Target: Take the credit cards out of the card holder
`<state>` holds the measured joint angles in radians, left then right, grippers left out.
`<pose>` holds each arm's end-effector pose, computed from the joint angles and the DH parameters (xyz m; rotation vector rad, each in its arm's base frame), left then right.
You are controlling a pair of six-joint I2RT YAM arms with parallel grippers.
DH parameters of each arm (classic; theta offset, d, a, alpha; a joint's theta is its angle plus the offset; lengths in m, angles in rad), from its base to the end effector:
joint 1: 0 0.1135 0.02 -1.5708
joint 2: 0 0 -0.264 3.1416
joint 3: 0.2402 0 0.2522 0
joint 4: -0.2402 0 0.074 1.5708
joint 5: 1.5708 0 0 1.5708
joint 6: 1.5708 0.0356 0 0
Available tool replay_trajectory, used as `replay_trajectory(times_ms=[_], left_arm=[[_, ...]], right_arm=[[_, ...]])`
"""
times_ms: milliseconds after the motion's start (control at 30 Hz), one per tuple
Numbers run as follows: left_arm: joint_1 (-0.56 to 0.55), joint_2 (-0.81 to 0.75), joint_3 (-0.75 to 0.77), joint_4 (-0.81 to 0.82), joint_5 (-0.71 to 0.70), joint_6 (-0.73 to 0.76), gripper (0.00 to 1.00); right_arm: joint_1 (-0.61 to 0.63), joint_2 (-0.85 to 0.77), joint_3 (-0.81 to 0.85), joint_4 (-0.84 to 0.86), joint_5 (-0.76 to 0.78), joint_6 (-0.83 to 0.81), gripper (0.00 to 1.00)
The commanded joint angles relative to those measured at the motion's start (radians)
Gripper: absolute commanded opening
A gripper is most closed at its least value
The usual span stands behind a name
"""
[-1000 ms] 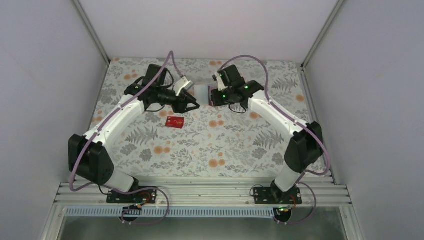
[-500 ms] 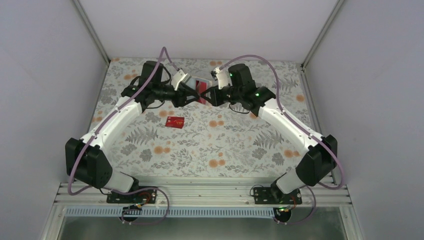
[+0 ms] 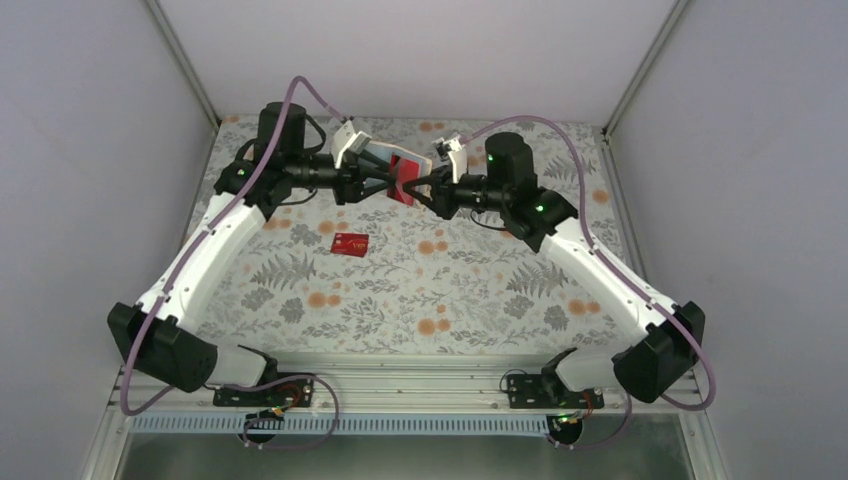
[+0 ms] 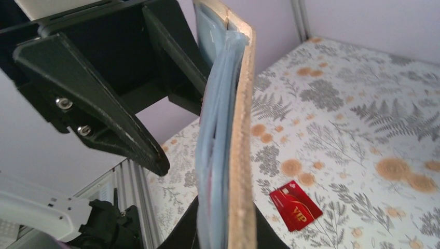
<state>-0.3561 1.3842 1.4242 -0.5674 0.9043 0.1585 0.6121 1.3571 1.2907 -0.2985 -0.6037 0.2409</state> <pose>0.2680 -0.1295 0.3943 1.0305 1.7606 -1.0611 0.2412 0.1940 0.3782 -0.7893 1.8839 1.1350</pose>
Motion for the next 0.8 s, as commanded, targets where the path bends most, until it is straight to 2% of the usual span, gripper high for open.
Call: replay_trajectory(times_ms=[0, 300, 433, 767], left_arm=[[0.003, -0.024, 0.046, -0.02, -0.003, 0.057, 0.41], [-0.011, -0.044, 0.07, -0.047, 0.038, 0.071, 0.44], [-0.11, -0.035, 0.055, -0.065, 0.026, 0.119, 0.43], [-0.154, -0.017, 0.136, -0.127, 0.153, 0.163, 0.23]], right_arm=[[0.02, -0.076, -0.025, 0.115, -0.209, -0.048, 0.04], [0.02, -0.14, -0.062, 0.182, -0.271, -0.058, 0.04], [0.025, -0.131, -0.068, 0.209, -0.285, -0.05, 0.04], [0.028, -0.101, -0.061, 0.186, -0.23, -0.071, 0.04]])
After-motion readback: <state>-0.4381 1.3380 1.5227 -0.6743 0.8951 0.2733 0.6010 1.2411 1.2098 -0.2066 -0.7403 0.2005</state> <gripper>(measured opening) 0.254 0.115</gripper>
